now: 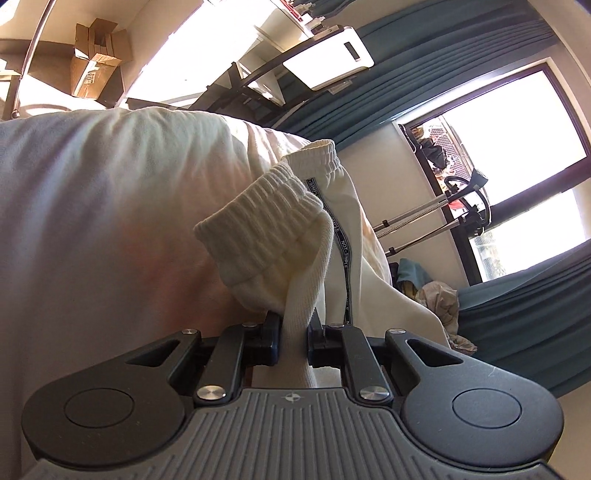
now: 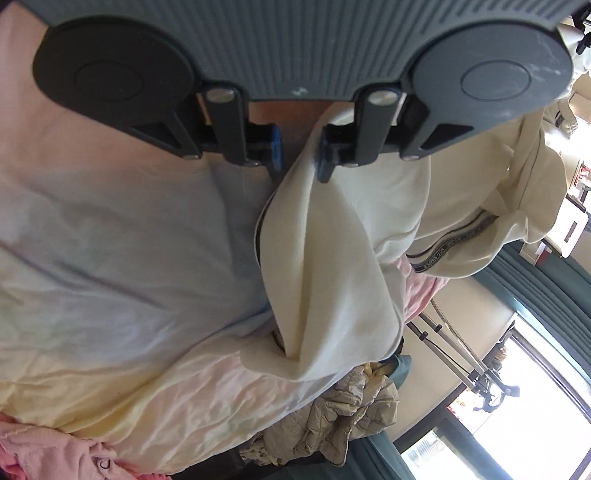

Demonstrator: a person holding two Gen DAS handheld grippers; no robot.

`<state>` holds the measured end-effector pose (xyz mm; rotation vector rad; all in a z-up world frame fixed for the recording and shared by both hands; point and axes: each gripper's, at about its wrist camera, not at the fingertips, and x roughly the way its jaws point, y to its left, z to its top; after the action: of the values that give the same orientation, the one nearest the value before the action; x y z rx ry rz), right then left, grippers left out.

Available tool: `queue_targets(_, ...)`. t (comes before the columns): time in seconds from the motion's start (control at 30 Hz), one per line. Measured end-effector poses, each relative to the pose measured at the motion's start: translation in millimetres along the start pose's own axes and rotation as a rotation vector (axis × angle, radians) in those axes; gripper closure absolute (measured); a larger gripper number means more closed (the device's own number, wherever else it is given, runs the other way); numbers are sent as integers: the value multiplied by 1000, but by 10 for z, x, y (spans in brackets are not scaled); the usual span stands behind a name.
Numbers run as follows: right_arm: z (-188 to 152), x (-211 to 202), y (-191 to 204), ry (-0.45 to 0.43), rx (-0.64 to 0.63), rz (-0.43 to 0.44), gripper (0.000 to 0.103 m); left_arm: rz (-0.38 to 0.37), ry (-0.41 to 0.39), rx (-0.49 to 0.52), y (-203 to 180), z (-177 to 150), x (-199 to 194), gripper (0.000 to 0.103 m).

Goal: Fold clothes

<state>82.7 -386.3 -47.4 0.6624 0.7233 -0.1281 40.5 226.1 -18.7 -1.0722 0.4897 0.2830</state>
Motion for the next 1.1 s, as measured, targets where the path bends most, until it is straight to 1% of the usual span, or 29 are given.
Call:
queue_targets(0.03, 32, -3, -18, -25, 1, 4, 64, 4, 2, -2, 6, 4, 7, 87)
queue_targets(0.1, 110, 54, -128, -69, 37, 18, 59, 27, -6, 27, -22, -21, 19, 87)
queue_targets(0.13, 180, 134, -216, -88, 72, 36, 52, 42, -12, 48, -44, -39, 25, 87)
queue_targets(0.17, 243, 209, -299, -106, 106, 55, 47, 52, -18, 66, -66, -59, 28, 87)
queue_targets(0.2, 270, 262, -354, -123, 139, 74, 38, 54, -19, 77, -84, -77, 29, 87)
queue_targets(0.23, 296, 314, -410, -139, 172, 93, 35, 51, -17, 78, -92, -86, 30, 87)
queue_targets(0.27, 324, 365, -461, -154, 201, 112, 35, 51, -15, 75, -95, -88, 34, 87)
queue_targets(0.3, 356, 406, -484, -164, 201, 130, 34, 53, -14, 72, -95, -89, 40, 87)
queue_targets(0.4, 498, 536, -481, -199, 142, 210, 34, 62, -13, 50, -81, -84, 72, 87)
queue_targets(0.47, 583, 624, -502, -239, 137, 246, 34, 72, -14, 36, -75, -87, 99, 87)
queue_targets(0.57, 692, 818, -624, -261, 257, 317, 34, 95, -25, 37, -99, -111, 139, 87)
queue_targets(0.67, 786, 1019, -717, -253, 352, 327, 35, 112, -45, 52, -158, -143, 159, 87)
queue_targets(0.73, 847, 1065, -763, -290, 371, 332, 39, 121, -61, 66, -206, -167, 171, 87)
queue_targets(0.77, 874, 1079, -767, -304, 363, 315, 45, 125, -69, 75, -228, -180, 178, 87)
queue_targets(0.83, 943, 1103, -749, -307, 327, 260, 73, 133, -83, 91, -269, -206, 190, 87)
queue_targets(0.87, 973, 1082, -721, -326, 296, 233, 95, 136, -90, 98, -288, -217, 194, 86)
queue_targets(0.97, 1025, 902, -611, -440, 219, 162, 96, 123, -120, 112, -335, -236, 168, 87)
queue_targets(1.03, 1067, 722, -535, -532, 199, 127, 96, 88, -152, 117, -360, -223, 111, 88)
queue_targets(1.1, 1102, 452, -489, -648, 200, 101, 97, 49, -161, 67, -327, -157, 47, 89)
